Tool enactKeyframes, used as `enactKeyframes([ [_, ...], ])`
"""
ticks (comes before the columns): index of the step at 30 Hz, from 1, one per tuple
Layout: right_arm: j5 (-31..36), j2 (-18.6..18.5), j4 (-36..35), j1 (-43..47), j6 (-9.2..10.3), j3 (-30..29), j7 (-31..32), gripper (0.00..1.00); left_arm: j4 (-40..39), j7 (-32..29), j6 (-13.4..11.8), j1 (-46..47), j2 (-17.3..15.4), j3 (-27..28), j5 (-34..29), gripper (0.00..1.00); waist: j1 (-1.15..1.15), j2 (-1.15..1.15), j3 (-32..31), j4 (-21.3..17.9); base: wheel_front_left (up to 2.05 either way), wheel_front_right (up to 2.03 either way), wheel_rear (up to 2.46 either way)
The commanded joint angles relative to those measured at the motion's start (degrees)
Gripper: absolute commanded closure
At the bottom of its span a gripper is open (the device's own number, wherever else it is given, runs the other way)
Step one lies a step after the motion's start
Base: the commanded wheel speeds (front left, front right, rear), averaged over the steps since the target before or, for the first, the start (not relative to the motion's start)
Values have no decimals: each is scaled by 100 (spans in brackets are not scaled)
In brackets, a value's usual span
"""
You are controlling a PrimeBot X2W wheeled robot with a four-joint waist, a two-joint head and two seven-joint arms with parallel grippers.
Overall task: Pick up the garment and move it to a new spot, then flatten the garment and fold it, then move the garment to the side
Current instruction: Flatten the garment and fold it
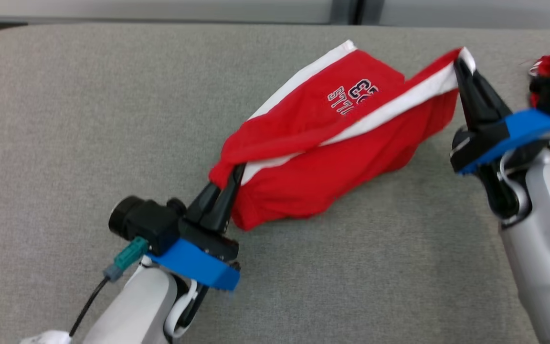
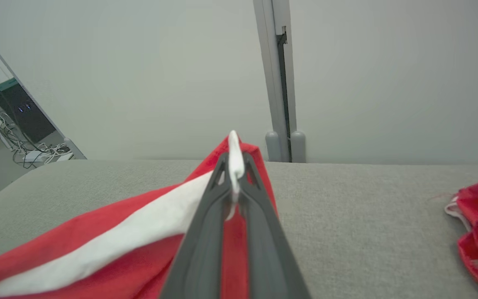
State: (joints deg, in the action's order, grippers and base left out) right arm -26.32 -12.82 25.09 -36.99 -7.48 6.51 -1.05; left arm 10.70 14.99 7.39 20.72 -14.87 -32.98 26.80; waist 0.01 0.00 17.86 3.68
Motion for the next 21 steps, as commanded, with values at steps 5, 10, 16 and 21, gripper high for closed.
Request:
enactKeyframes([
  [5,175,-86,1046,-1284,-3,244,-18,100,225,26,13,617,225,163,64,100,-1,0,657,396,0,0,0],
  [10,312,-48,1908,-2157,-3,318,-131,100,417,26,13,1003,361,198,63,100,-1,0,1002,553,0,0,0],
  [16,422,142,2887,-2884,-3,530,-208,100,636,25,13,1284,511,195,73,100,-1,0,1242,664,0,0,0],
  [21,352,234,3404,-3115,-3,693,-460,0,840,26,13,1339,601,202,85,0,-1,0,1256,682,0,0,0],
])
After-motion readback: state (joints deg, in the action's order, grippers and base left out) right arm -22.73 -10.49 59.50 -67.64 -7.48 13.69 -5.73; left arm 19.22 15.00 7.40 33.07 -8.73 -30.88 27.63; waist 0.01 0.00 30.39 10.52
